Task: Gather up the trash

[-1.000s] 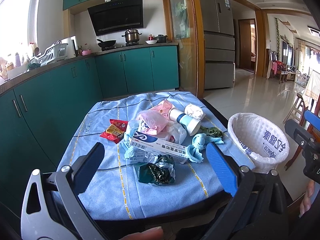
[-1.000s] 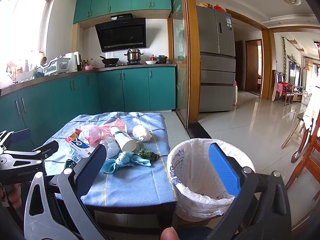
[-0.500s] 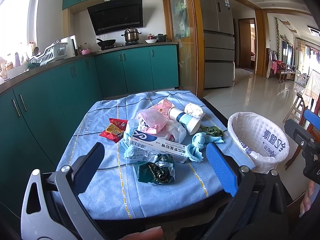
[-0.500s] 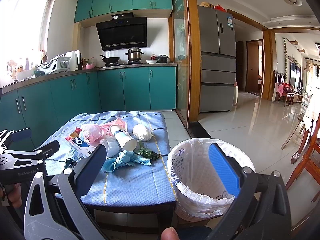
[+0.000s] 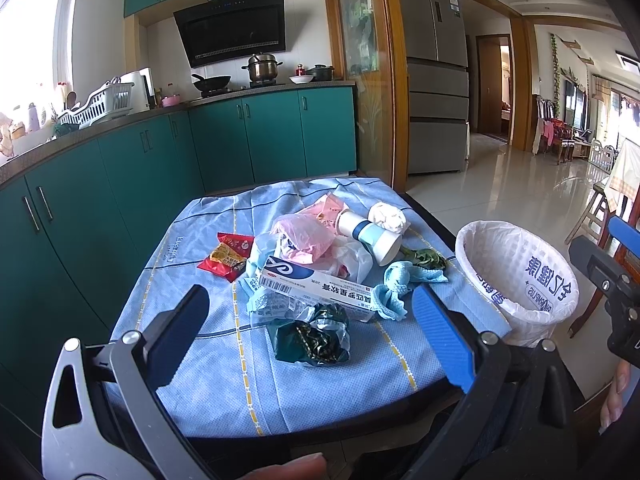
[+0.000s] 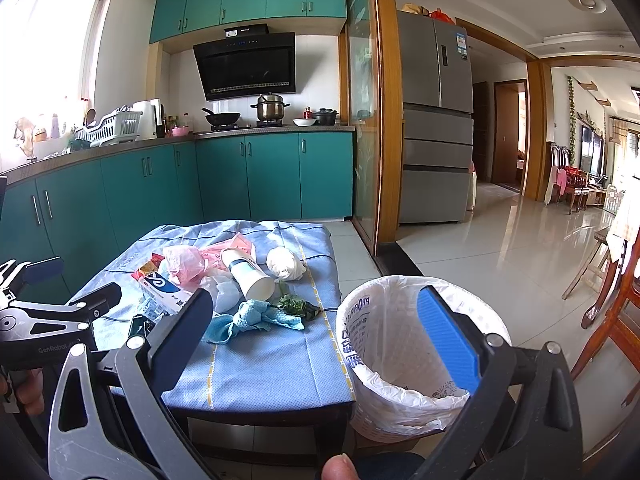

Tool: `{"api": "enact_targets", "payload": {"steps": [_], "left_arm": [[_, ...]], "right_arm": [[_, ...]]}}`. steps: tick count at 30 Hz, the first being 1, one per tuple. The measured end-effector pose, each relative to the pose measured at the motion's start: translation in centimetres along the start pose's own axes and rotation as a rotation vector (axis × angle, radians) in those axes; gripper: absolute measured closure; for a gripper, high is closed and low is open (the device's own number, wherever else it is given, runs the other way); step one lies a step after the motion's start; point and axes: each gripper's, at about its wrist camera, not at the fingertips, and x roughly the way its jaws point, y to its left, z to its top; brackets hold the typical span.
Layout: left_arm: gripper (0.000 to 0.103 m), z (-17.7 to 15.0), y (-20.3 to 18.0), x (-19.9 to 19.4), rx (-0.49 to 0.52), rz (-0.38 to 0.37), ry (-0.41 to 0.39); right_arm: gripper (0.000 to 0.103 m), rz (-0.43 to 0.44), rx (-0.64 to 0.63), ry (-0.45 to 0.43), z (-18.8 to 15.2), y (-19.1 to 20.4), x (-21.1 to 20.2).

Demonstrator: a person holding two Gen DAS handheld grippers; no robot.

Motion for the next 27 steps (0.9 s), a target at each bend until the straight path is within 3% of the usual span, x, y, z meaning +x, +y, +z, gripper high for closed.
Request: {"api": "enact_targets", "payload": {"steps": [17,21,24,27], "left_arm": [[0.002,0.0,0.8,1.5,-0.004,-0.024,0.032],[0.003,0.8,6.4,4.3,-0.098,0.100,0.038],[0.004,1.2,11.2,7.3,-0.169,0.162,0.117],[0.024,1.9,14.2,10.2,-0.203,0.151,0.179]], "right_arm": [[0.003,0.003,-0.014,0.017,0.0,0.3,0.6],[0.003,0.016,-0.030,0.063,-0.1,0.0,1.5],[0.003,0.071,-0.029,0.140,-0.7,0.1,3.3],[0.015,0.128,-0.018,0.207,-1.3,1.3,5.5]]}}
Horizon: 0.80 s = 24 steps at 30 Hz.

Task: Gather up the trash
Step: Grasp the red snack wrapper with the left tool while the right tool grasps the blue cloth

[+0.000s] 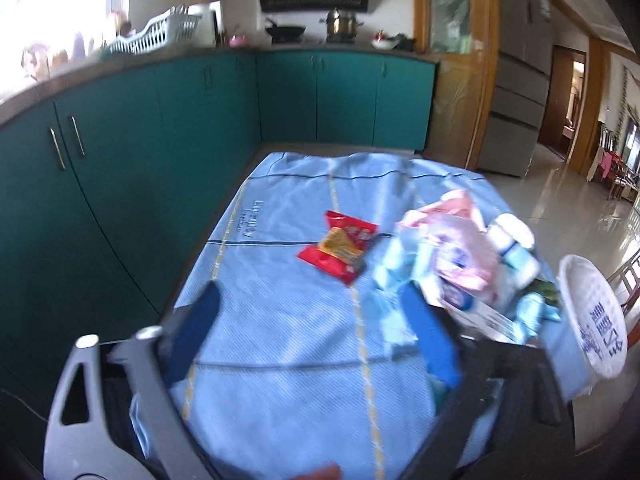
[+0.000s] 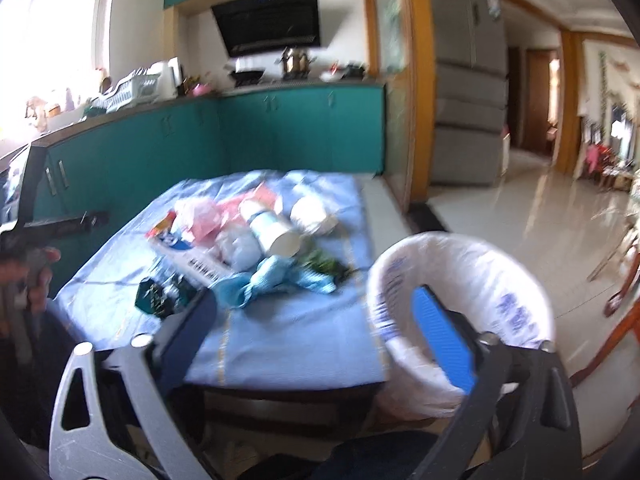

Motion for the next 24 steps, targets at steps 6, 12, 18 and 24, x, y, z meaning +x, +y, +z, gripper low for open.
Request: {"api": "enact_targets", "payload": {"steps": [6,12,18,24], "left_arm": [[0.036,6.5,1.2,8.4,0.000,-0.056,0.147],[0.026,6.6,-0.7,15.1,0.088,-0.178,0.266],[0.026,5.1,-2.0,18.4,0.158,-0.182,0.326],[0.043,3.6,-3.3,19.4,0.201,-0.200,0.386]], "right_arm": [[0.031,0.054,-0.016,0.138,0.3,3.3,7.4],[0.031,0.065,0.063,0.201,2.1,3.9,12.7],[0.031,0.046,0.088,0.294,2.1,4.4,17.0],[0.035,0.000,0.085,0.320,1.8,4.1,18.4]]}}
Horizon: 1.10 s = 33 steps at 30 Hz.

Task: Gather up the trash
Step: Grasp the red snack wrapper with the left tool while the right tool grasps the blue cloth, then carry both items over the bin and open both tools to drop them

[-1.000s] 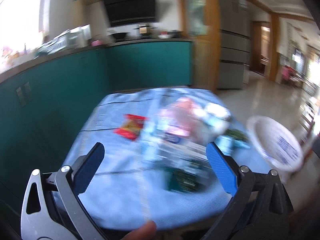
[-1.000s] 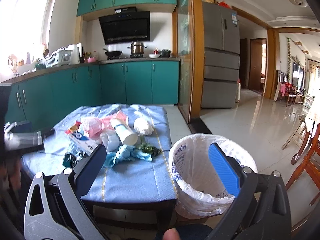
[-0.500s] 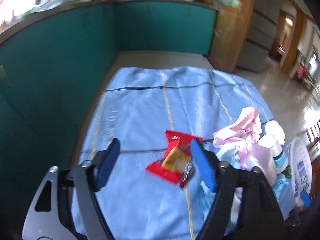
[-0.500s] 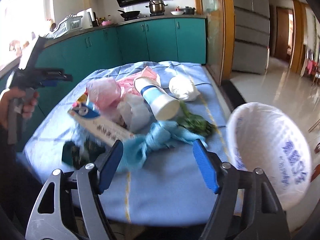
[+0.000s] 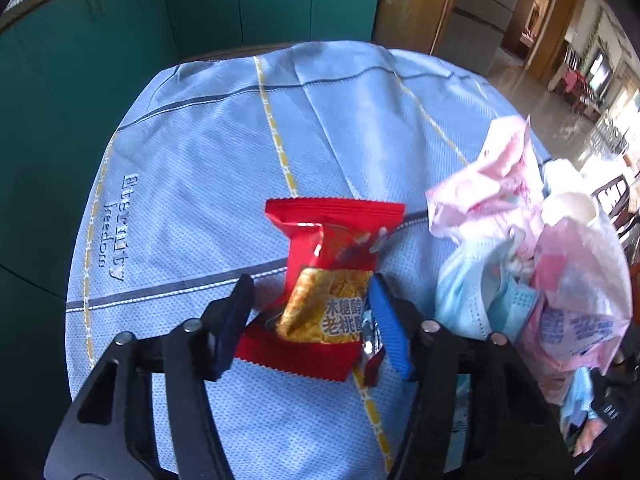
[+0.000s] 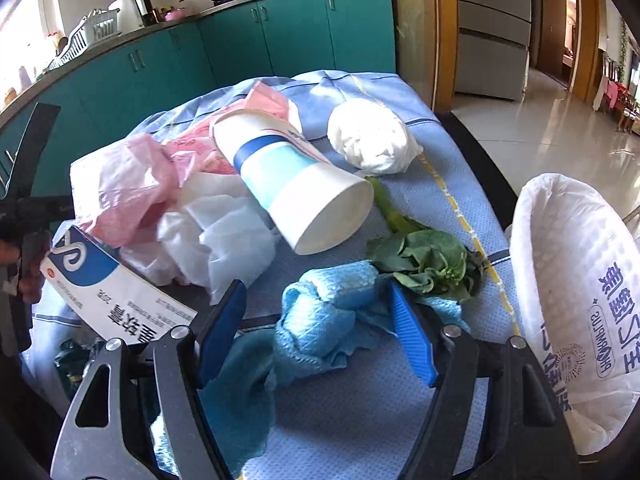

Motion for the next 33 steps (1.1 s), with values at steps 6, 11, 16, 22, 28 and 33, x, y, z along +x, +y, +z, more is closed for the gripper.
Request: {"api": "enact_targets", "payload": {"steps": [6,11,16,22,28,33], "left_arm": [[0.043,0.4,0.2,0.4,0.000,0.013,-0.007],[0.065,0.1,0.5,0.0,-0.002,0.023,-0.028],[0.081,-0.5,1.1,-1.4,-0.011,0.019,-0.054],[0.082,-1.4,1.4,-6.1,-0.012,0.024,-0.206],[0.082,-2.1,2.2,-9.5,-0.049,0.053,-0.343],[0.082,-2.7,2.4,-10.7,-0.053,0.083,-0.391]], "right_arm": [[0.052,-0.012,-0.006,-0.003,-0.5,-0.7,-0.4],[0.068,0.009,-0.007,-0.014,-0.9,-1.1,-0.7],[0.072,0.044,0.003,-0.035,-0.9,-1.0,-1.8],[0.072,0.030,-0.036,-0.078,-1.1,0.0,-3.4],[0.072,0.007,-0.079,-0.153,-1.1,0.6,-5.9],[0.072,-0.003,-0.083,-0.173,-1.0,0.5,-6.8]]}}
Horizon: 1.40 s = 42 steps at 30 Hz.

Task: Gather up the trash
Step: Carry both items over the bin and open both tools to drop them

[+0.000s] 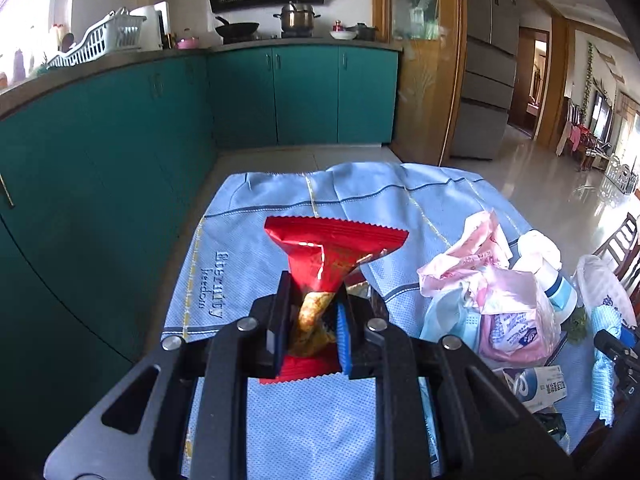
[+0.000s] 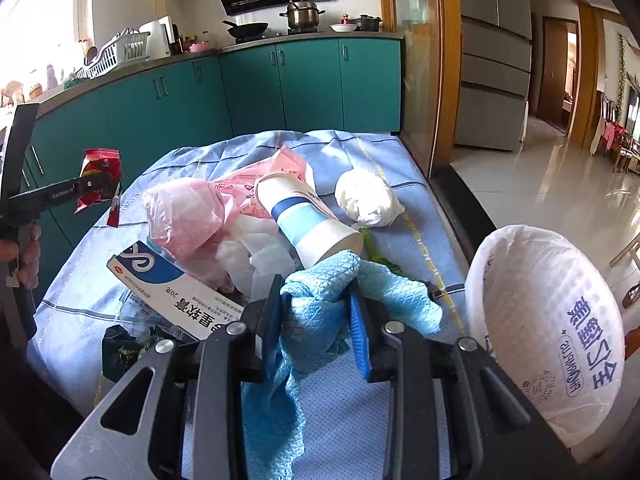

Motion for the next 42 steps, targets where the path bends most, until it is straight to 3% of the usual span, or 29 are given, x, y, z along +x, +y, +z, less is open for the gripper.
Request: {"api": "enact_targets", "payload": {"steps": [8,13,18,26,31,34,38,40,42], "left_arm": [[0.082,-0.3,-0.1,-0.7,0.006,0.008,-0.030],[0.082,-0.5,-0.7,-1.7,0.027,0.072,-0.085],[0.082,-0.4,-1.1,-2.2,0.038,0.077,-0.110],[0.082,-0.5,-1.6,-1.9,0.028,0.088,-0.092],[0.082,-0.7,-2.5,-3.2,0.015,0.085,-0.165],[0.082,-0.7,-3.1,-5.0,0.021,0.154,-0.168],[0.081,-0.2,-6.2,-9.3,-0.001,0.049,-0.237],[0.081,-0.3,-9.0,-9.8,0.036,-0.014,-0.227],[0.081,-0.7,-12.7,-9.6,0.083,-0.126,-0.180]], "right_arm": [[0.072,-0.001,0.011,0.016,-0.8,-0.3,-0.4],[0.072,0.004,0.002,0.029,-1.3,0.0,0.0],[0.072,-0.002,0.020,-0.021,-0.9,-0.7,-1.4],[0.072,-0.094,0.112,-0.111,-0.3,-5.8,-4.6],[0.072,-0.180,0.193,-0.115,-1.4,-9.9,-6.0],[0.072,-0.205,0.212,-0.107,-2.0,-11.9,-6.3],[0.072,-0.226,0.294,-0.069,-2.8,-15.2,-5.8],[0.072,-0.211,0.337,-0.064,-3.2,-16.7,-5.5],[0.072,-0.234,0.358,-0.037,-3.8,-18.2,-4.6]]}}
